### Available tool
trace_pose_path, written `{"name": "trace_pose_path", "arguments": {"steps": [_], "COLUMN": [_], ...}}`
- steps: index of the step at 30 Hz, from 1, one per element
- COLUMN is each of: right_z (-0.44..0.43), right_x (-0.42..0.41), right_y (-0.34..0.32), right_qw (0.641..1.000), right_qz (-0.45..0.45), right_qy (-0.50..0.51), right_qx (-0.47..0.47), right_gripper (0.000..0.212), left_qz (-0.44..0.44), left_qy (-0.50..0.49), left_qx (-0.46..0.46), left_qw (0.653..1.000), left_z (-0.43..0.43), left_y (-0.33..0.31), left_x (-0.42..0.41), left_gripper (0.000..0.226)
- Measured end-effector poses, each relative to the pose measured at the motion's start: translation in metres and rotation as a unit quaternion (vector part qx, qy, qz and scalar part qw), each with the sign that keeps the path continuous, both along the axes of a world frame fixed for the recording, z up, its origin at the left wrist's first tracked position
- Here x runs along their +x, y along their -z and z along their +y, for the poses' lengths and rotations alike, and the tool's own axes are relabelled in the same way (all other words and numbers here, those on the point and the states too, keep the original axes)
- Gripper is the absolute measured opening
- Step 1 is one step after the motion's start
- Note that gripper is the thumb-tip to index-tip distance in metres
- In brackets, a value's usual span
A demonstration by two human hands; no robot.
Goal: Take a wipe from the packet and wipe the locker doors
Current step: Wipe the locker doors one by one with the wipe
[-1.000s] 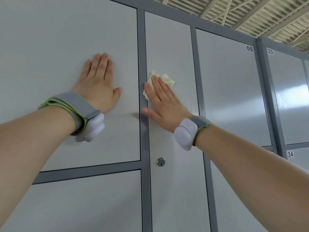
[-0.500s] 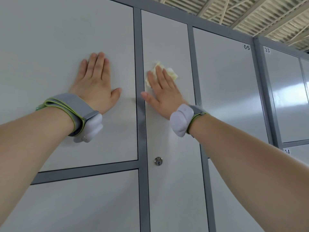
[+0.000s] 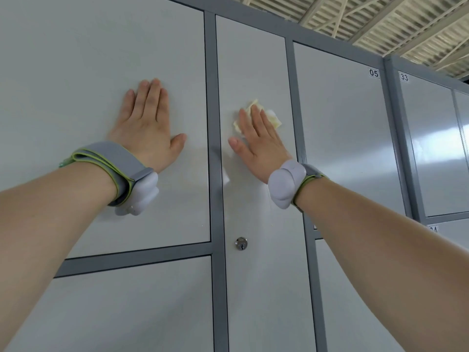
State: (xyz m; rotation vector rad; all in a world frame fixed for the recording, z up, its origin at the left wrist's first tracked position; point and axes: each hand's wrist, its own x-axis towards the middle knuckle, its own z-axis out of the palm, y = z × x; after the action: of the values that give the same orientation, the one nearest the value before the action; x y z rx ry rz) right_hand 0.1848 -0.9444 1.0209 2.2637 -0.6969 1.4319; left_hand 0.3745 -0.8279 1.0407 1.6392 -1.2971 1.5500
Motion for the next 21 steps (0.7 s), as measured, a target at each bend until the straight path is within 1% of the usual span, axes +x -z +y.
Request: {"name": "trace_pose_path", "arguments": {"steps": [1, 3, 8, 11, 13, 18, 21], "right_z": [0.003, 0.005, 0.003, -0.001, -0.001, -0.001, 0.003], "right_x": [0.004, 0.011, 0.01, 0.003, -0.003, -0.003, 0.009], "right_y": [0.002, 0.012, 0.04, 0.051, 0.047, 0.012, 0.003], "right_qw": [1.0, 0.998, 0.989, 0.982, 0.988, 0.999, 0.999], "right_qz": [-0.004, 0.001, 0.09, 0.115, 0.098, -0.026, -0.032], "right_qy": [-0.02, -0.052, -0.039, -0.044, -0.036, -0.026, 0.004], "right_qx": [-0.012, -0.042, -0.109, -0.144, -0.111, -0.018, -0.014], "right_gripper": [0.07, 0.071, 0.085, 0.08, 0.068, 0.054, 0.055], "left_qz": [0.0, -0.001, -0.005, 0.0, 0.003, -0.004, -0.009], "left_qy": [-0.002, -0.006, -0.003, -0.011, -0.012, -0.006, -0.003], "left_qx": [0.0, 0.004, 0.0, 0.004, 0.007, -0.001, -0.007], "left_qw": [1.0, 1.0, 1.0, 1.0, 1.0, 1.0, 1.0], "left_z": [0.0, 0.0, -0.001, -0.001, 0.0, -0.002, -0.002], "left_y": [0.0, 0.0, -0.001, -0.001, -0.001, 0.0, 0.0], "left_x": [0.0, 0.0, 0.0, 0.0, -0.001, 0.0, 0.001], "left_gripper": [0.081, 0.077, 0.077, 0.077, 0.077, 0.078, 0.077]}}
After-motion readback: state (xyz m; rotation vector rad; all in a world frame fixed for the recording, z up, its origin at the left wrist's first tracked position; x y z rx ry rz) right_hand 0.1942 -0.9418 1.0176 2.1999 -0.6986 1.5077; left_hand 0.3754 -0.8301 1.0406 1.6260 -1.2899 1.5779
